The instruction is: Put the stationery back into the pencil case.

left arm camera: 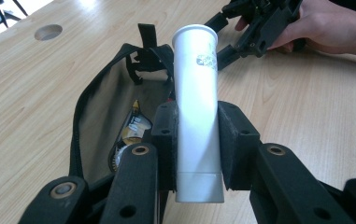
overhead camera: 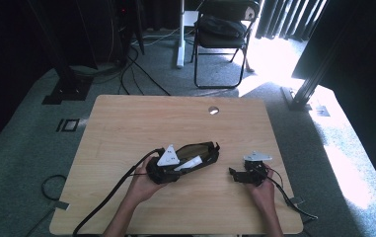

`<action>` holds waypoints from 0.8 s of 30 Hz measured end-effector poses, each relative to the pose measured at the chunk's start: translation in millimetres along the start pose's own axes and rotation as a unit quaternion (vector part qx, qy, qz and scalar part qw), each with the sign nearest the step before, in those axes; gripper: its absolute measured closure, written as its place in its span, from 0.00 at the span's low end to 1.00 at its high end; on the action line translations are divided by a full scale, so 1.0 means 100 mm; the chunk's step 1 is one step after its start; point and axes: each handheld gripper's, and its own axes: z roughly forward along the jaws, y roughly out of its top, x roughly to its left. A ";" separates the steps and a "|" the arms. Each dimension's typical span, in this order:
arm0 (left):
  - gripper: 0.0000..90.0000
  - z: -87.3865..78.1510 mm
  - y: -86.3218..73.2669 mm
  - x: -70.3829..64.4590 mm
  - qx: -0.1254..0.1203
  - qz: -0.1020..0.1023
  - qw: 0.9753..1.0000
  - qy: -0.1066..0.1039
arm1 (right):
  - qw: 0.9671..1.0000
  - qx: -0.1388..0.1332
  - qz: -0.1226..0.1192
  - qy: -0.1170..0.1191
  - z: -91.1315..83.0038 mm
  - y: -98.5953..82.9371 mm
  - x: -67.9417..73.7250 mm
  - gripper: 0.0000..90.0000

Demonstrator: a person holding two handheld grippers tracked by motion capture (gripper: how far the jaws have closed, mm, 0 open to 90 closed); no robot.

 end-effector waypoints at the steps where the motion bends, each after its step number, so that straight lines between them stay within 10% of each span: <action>1: 0.79 0.00 0.00 0.00 0.000 0.000 1.000 0.001 | 1.000 0.000 0.000 0.000 0.00 0.00 0.00 0.19; 24: 0.79 0.04 -0.01 0.12 -0.002 -0.009 1.000 0.013 | 1.000 0.000 0.000 0.000 0.00 0.00 0.00 0.19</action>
